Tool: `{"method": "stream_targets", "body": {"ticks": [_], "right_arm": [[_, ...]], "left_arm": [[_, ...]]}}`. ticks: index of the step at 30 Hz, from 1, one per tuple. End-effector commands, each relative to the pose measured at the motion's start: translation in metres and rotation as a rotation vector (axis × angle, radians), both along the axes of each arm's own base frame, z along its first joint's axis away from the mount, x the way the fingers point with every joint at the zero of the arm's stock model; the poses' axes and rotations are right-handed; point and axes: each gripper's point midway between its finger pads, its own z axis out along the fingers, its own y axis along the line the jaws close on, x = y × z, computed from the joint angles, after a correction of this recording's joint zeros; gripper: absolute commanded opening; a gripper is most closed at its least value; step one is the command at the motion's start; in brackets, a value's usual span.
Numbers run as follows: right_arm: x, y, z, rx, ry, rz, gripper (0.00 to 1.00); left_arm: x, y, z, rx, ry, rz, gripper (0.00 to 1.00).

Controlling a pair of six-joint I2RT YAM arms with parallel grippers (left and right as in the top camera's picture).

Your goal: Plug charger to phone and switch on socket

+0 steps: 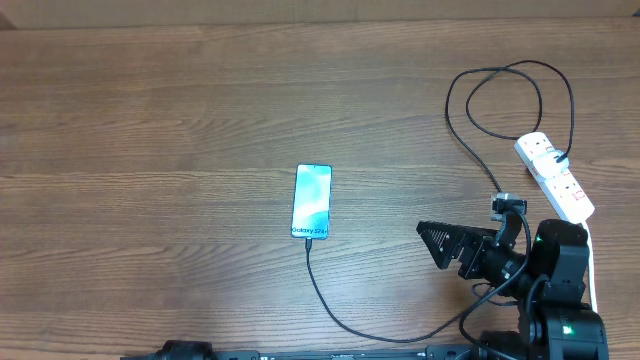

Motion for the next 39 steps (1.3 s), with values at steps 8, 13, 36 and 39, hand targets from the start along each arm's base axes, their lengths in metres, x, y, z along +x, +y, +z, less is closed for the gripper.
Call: {"method": "stream_targets", "body": {"ticks": [8,13,36,39], "right_arm": [[0.002,-0.002,0.006,-0.009,-0.023,-0.010,1.00],[0.002,-0.002,0.006,-0.009,-0.023,-0.010,1.00],[0.002,-0.002,0.006,-0.009,-0.023,-0.010,1.00],[0.002,-0.002,0.006,-0.010,-0.024,-0.010,1.00]], "left_arm": [[0.062,0.003,-0.014,-0.022,0.011,0.061,1.00],[0.102,0.001,-0.049,-0.018,0.079,0.062,1.00],[0.225,0.006,-0.189,-0.135,0.029,0.125,0.99],[0.226,0.011,-0.194,-0.125,0.031,0.151,1.00]]}}
